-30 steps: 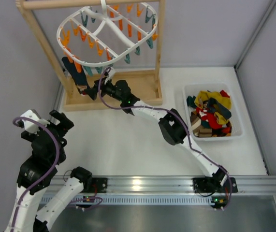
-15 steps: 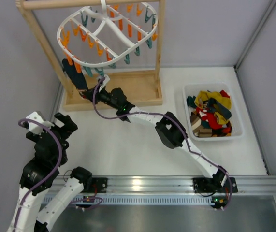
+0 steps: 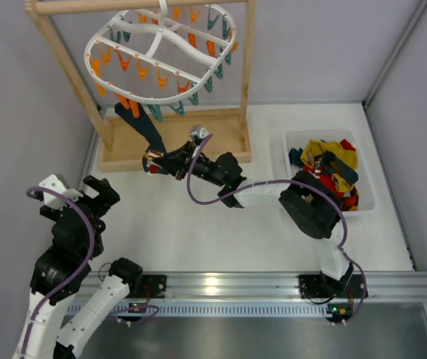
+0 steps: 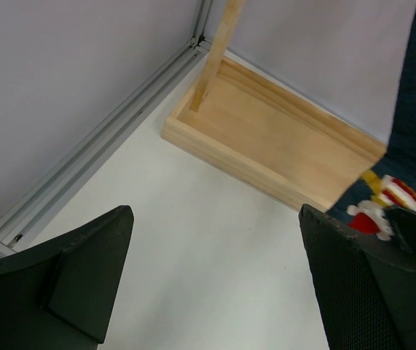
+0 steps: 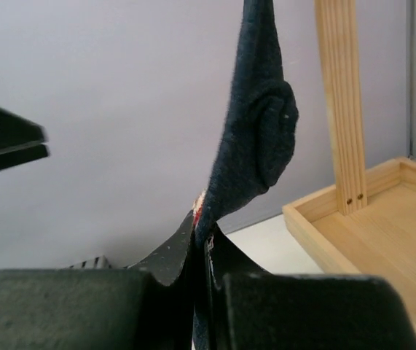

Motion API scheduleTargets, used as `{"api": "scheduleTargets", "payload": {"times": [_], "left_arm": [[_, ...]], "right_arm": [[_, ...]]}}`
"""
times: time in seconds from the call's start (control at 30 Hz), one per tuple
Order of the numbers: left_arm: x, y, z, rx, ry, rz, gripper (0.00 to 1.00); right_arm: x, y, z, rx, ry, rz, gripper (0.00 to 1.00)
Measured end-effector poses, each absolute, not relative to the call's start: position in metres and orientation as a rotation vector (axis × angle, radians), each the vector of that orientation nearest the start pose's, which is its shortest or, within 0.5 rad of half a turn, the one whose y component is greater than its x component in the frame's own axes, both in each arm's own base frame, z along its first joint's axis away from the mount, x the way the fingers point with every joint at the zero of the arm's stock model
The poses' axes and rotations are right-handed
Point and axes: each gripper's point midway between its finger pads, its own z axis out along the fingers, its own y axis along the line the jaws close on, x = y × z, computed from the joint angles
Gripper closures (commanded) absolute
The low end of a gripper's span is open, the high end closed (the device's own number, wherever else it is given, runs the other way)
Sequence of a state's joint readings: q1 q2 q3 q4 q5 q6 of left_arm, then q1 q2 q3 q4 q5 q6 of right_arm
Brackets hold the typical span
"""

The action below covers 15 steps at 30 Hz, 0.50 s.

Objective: Remove the socks clipped to the hanger

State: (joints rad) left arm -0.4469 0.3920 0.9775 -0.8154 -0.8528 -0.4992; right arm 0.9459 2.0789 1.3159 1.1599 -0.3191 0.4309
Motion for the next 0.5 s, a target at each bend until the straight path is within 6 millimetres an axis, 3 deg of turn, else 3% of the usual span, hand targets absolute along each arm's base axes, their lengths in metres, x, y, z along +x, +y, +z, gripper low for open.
{"api": "scheduleTargets", "payload": {"times": [0.1, 0.23, 0.4, 0.5], "left_arm": [[0.176, 0.047, 0.317, -0.621, 1.607, 0.063, 0.01], [0.180, 0.033, 0.316, -0.574, 1.637, -0.001, 0.01], [0.196, -0.010, 0.323, -0.440, 1.681, -0.208, 0.01], [0.206, -0.040, 0.335, -0.351, 1.682, -0.343, 0.01]], "right_arm": [[0.275, 0.503, 0.289, -0.617, 1.127, 1.400, 1.00], [0.257, 0.467, 0.283, -0.606, 1.164, 1.413, 1.00], [0.251, 0.435, 0.275, -0.599, 1.207, 1.405, 1.00], [0.243, 0.420, 0.282, -0.600, 1.200, 1.406, 1.00]]}}
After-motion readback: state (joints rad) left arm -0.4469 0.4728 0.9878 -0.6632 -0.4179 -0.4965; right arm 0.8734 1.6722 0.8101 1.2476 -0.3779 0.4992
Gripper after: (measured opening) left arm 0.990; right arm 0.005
